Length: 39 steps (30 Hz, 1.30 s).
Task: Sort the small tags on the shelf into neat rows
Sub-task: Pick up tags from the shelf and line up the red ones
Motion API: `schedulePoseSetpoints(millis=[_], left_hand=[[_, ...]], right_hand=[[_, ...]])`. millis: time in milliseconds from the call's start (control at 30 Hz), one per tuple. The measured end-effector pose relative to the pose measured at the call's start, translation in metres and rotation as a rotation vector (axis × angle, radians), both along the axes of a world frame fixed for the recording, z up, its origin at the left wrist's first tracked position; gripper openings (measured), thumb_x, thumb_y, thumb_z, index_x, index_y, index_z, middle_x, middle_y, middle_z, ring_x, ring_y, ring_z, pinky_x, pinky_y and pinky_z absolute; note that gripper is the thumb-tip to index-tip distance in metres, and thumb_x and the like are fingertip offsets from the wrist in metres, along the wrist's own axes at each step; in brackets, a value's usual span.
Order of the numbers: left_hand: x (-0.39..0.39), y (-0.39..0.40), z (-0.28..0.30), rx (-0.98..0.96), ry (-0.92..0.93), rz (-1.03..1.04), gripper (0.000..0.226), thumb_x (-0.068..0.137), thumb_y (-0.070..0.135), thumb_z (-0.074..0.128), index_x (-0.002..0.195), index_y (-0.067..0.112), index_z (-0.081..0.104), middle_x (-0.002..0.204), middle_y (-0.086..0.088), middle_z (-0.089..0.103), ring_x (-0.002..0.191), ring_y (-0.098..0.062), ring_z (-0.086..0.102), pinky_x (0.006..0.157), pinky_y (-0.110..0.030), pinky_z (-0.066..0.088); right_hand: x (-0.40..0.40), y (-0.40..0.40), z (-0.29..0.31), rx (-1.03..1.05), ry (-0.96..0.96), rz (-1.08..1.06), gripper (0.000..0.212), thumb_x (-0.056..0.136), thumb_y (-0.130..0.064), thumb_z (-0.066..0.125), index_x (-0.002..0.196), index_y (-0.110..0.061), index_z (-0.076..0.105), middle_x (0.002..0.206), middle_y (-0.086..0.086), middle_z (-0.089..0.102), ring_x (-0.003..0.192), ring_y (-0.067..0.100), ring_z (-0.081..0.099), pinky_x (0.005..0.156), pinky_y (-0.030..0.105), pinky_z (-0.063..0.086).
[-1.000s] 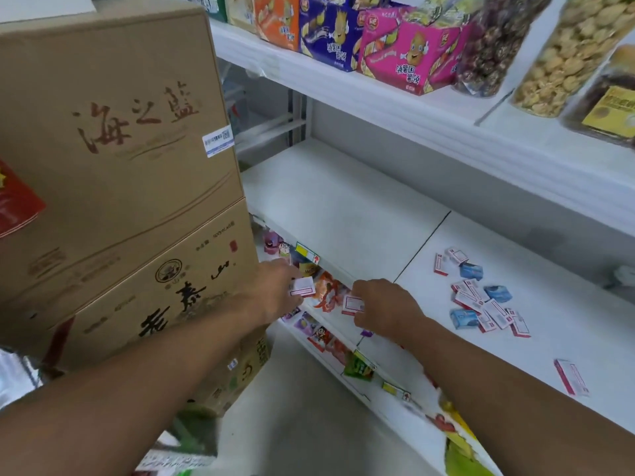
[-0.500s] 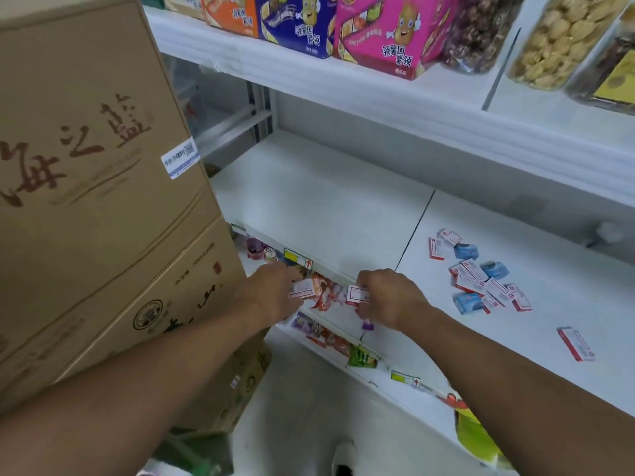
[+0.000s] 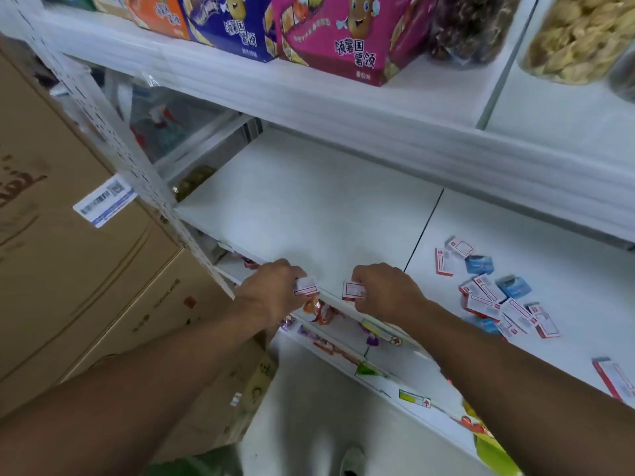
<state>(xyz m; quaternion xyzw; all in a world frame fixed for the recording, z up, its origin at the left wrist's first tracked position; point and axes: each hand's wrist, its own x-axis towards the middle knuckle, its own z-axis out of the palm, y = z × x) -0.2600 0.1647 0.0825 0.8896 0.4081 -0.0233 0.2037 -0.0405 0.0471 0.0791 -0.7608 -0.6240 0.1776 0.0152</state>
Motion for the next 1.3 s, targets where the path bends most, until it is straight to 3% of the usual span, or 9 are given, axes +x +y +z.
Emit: schedulePoseSetpoints(millis=[333,467,667,867,1000,1300], left_hand=[[0.048,0.028,-0.024,-0.037,0.051,-0.061,0.04,0.095,0.038,0.075,0.134,0.03,0.067,0.116,0.005,0.063,0.102,-0.015,0.06,0.083,-0.03,0.056],[0.074,0.049,-0.038,-0.028,0.041,-0.153,0.045,0.093,0.041,0.077,0.135,0.029,0.069,0.119,0.005,0.066,0.099,-0.016,0.064,0.086,-0.036,0.063],[0.118,0.063,-0.054,0.014,-0.068,-0.297,0.044,0.096,0.04,0.07,0.139,0.031,0.065,0.124,0.004,0.062,0.115,-0.02,0.055,0.091,-0.041,0.056],[0.156,0.081,-0.058,0.068,-0.156,-0.46,0.042,0.098,0.039,0.071,0.139,0.03,0.066,0.128,0.005,0.065,0.119,-0.02,0.053,0.09,-0.036,0.052],[0.183,0.084,-0.065,0.08,-0.113,-0.529,0.044,0.097,0.037,0.072,0.14,0.029,0.065,0.13,0.004,0.064,0.12,-0.022,0.053,0.094,-0.04,0.053],[0.22,0.091,-0.108,0.061,-0.136,-0.488,0.034,0.095,0.042,0.073,0.128,0.035,0.069,0.119,0.009,0.068,0.113,-0.019,0.056,0.086,-0.037,0.053]], right_hand=[[0.028,0.012,-0.011,-0.04,0.032,-0.131,0.026,0.085,-0.03,0.072,0.107,-0.022,0.062,0.101,0.001,0.065,0.087,0.022,0.061,0.072,0.033,0.052],[0.033,0.006,-0.013,-0.047,0.038,-0.274,0.027,0.083,-0.031,0.072,0.107,-0.023,0.063,0.102,0.002,0.067,0.089,0.024,0.064,0.077,0.036,0.056],[0.02,0.005,-0.018,-0.055,0.062,-0.448,0.026,0.084,-0.03,0.073,0.109,-0.025,0.066,0.104,0.003,0.07,0.091,0.026,0.066,0.081,0.038,0.058],[0.009,-0.004,-0.03,-0.041,0.056,-0.511,0.028,0.086,-0.028,0.075,0.113,-0.025,0.068,0.109,0.003,0.073,0.095,0.026,0.068,0.085,0.04,0.06],[0.007,-0.008,-0.042,-0.026,0.044,-0.51,0.029,0.087,-0.028,0.075,0.115,-0.024,0.068,0.11,0.003,0.073,0.098,0.027,0.069,0.085,0.038,0.059],[0.023,0.007,-0.068,0.047,0.006,-0.453,0.031,0.091,-0.027,0.07,0.122,-0.022,0.064,0.111,0.004,0.07,0.102,0.027,0.066,0.083,0.036,0.058]])
